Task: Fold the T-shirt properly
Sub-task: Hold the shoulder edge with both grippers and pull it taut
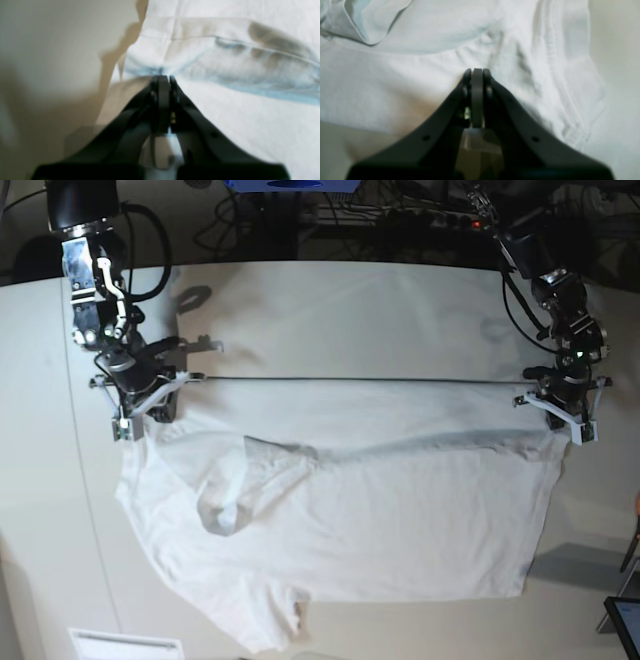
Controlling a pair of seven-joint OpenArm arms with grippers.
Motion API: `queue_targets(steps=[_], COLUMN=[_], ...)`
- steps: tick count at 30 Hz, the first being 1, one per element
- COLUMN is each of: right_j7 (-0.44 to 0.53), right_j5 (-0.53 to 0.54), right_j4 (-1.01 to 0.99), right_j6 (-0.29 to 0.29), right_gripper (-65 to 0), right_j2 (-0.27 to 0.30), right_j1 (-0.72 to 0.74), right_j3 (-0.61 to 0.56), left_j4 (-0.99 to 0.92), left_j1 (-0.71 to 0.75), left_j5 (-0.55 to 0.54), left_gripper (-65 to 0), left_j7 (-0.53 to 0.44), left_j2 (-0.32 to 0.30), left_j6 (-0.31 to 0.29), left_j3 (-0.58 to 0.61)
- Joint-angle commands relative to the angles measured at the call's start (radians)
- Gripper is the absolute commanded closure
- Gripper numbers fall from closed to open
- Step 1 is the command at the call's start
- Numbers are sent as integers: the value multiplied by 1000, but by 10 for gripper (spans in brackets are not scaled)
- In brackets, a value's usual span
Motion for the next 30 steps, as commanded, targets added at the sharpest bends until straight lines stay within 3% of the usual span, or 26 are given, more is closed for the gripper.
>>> queue_targets(steps=[1, 9, 16, 30], right_j7=[-12, 49, 57, 59], right_j5=[-8, -8, -8, -25], right_j4=[3, 5, 11, 91], right_j6=[-10, -10, -10, -20], right_gripper=[-16, -16, -16, -15], right_j2=[12, 12, 12, 12], right_j1=[0, -94, -158, -232], right_j3=[8, 81, 88, 89], left_j4=[6, 167, 183, 278], left_j1=[13, 142, 201, 226], left_j5=[7, 7, -2, -2], left_gripper=[0, 0, 0, 0], left_j7=[26, 26, 26, 32], left_j2=[-10, -4, -4, -4], left_j6=[-5, -4, -4, -4], left_j3=[5, 7, 8, 8])
